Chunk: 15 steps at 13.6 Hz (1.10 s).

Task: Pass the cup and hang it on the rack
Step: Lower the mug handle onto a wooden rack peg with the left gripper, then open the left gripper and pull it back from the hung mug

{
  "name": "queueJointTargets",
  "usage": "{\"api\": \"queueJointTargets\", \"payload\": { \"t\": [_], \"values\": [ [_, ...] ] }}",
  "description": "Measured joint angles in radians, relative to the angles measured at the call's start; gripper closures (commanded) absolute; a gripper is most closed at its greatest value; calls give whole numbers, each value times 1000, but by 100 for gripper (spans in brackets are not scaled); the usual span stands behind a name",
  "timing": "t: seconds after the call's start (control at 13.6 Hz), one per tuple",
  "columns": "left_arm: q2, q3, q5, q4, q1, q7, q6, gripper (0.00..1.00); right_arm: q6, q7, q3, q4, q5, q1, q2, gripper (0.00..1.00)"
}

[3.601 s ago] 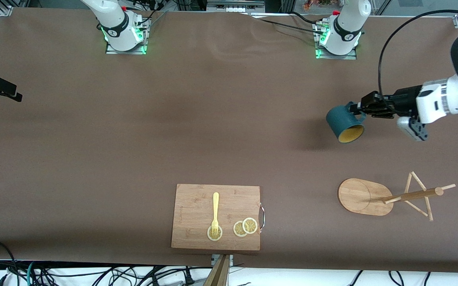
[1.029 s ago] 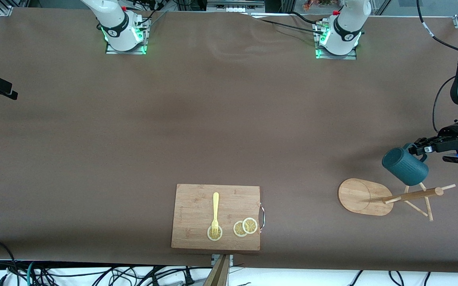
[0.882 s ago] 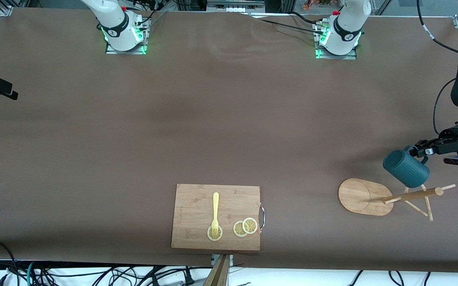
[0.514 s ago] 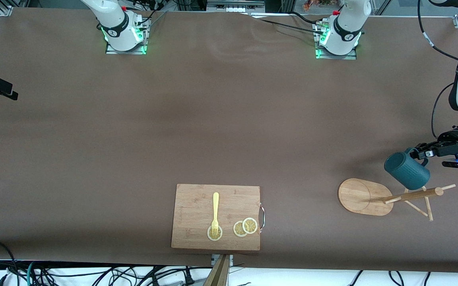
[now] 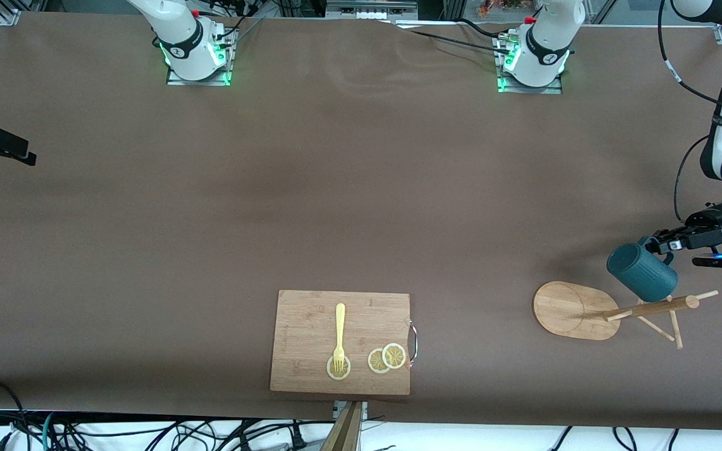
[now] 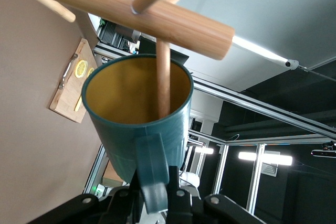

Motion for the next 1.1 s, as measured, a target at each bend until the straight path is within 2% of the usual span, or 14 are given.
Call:
{"api": "queueJointTargets", "payload": {
  "t": [0.29,0.37,0.59,0.73,0.81,0.88,1.1],
  "values": [
    [20,0,-12,1,10,10,-8,100,14,0,6,5,-1,31,16,0],
    [22,0,-12,2,12,11,-8,97,14,0,6,10,-6,41,16,0],
    [28,0,-13,3,15,12,-10,71,12,0,5,16,-23,48,16,0],
    [35,-1,-15,4,15,13,-13,40,-3,-1,1,16,-25,45,16,0],
    [38,-1,-15,4,16,13,-13,12,-26,-1,-2,16,-26,43,16,0],
    [40,-1,-15,4,19,13,-13,0,-53,-2,-4,16,-26,43,16,0],
    [41,-1,-11,4,21,18,-14,0,-138,-2,-5,17,-26,43,16,0]
  ]
}}
